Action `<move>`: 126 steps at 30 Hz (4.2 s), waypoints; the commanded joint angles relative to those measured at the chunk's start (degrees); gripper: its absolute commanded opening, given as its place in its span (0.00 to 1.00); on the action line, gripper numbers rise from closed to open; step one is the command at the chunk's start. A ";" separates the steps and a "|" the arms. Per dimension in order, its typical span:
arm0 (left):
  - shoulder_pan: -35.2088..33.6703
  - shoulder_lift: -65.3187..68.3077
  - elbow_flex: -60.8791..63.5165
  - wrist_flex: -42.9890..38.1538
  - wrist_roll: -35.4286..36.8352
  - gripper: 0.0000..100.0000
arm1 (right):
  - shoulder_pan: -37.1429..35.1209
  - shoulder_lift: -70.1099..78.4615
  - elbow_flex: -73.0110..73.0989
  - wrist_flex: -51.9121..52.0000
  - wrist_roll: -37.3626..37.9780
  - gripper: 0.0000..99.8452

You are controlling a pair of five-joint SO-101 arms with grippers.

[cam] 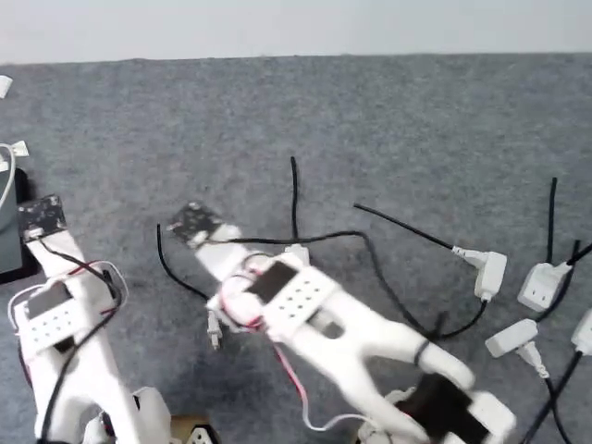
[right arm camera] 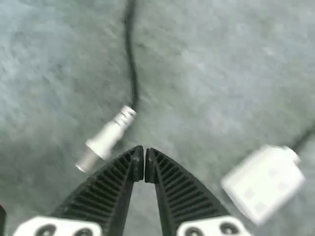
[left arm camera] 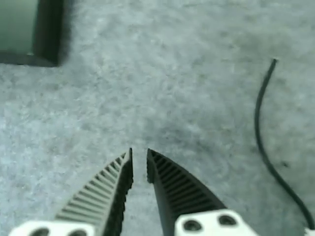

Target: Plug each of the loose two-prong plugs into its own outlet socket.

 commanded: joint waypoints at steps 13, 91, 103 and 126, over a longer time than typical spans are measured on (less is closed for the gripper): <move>-1.76 9.32 -8.48 -1.49 -0.35 0.05 | -8.75 6.29 -8.26 -0.40 -0.44 0.01; -1.05 9.49 -8.22 -1.58 -0.79 0.05 | 0.48 26.95 -25.93 6.37 11.16 0.12; -1.05 9.49 -8.22 -1.58 -0.79 0.05 | -0.75 27.47 -25.93 8.75 16.18 0.02; -0.79 9.58 -7.87 -1.58 -2.20 0.05 | 0.04 41.89 -48.18 26.42 11.16 0.01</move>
